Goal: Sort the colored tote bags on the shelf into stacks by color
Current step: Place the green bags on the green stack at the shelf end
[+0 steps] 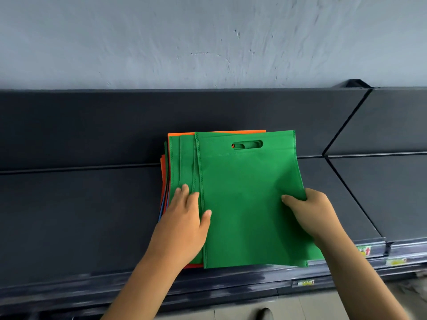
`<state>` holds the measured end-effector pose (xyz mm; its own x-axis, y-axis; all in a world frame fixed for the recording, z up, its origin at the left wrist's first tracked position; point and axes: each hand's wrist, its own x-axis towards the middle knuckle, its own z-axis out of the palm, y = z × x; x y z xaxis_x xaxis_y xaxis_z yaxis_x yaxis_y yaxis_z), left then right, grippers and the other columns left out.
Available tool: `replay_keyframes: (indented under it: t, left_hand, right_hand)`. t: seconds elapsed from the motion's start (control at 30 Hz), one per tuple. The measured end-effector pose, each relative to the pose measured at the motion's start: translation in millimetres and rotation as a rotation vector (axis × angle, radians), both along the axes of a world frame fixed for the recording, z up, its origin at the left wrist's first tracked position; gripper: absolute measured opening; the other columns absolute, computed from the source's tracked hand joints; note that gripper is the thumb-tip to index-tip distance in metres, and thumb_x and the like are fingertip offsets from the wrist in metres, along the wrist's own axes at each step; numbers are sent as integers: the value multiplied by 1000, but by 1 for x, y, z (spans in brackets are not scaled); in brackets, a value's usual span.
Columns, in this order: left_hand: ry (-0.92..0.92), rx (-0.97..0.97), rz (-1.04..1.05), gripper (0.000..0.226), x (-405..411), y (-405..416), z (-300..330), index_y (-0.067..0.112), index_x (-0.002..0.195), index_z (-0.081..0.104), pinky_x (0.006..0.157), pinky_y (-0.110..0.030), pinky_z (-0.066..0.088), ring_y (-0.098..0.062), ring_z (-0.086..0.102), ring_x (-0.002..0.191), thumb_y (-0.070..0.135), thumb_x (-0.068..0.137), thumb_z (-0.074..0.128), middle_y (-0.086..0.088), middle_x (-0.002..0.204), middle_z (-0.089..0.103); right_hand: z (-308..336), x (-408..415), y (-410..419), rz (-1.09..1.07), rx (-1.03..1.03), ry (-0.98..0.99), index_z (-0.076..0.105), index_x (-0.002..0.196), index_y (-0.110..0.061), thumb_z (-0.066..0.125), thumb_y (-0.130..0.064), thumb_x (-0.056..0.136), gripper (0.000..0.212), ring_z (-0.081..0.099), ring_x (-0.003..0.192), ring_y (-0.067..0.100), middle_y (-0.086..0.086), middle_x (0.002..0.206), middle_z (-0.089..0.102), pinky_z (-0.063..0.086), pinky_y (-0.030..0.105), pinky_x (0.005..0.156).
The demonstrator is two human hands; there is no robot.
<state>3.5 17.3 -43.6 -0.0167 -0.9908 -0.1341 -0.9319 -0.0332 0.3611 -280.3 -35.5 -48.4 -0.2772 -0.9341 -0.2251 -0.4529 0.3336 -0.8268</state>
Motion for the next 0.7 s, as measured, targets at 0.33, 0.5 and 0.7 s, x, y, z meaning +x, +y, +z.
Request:
replay_keyframes:
  t: [0.33, 0.5, 0.7]
  left_hand:
    - [28, -49, 137, 65, 8, -12, 8, 19, 161, 26, 118, -37, 38, -14, 17, 158, 53, 107, 34, 2, 172, 18]
    - [-100, -15, 71, 72, -1, -13, 9, 14, 162, 25, 127, -36, 15, -21, 8, 160, 59, 106, 25, -6, 172, 15]
    - [-4, -94, 190, 65, -8, -17, 15, 16, 155, 39, 107, -33, 47, -17, 45, 143, 56, 104, 42, -1, 157, 46]
  right_hand:
    - [-1, -15, -12, -8, 57, -235, 79, 97, -13, 76, -22, 98, 9, 81, 75, 20, -1, 86, 83, 59, 31, 68]
    - [-2, -18, -15, -7, 66, -238, 78, 99, -16, 72, -25, 101, 11, 81, 82, 22, -1, 90, 84, 60, 34, 72]
    - [-2, -21, -21, -16, 39, -198, 78, 100, -17, 68, -24, 104, 12, 80, 84, 22, -2, 91, 83, 59, 33, 71]
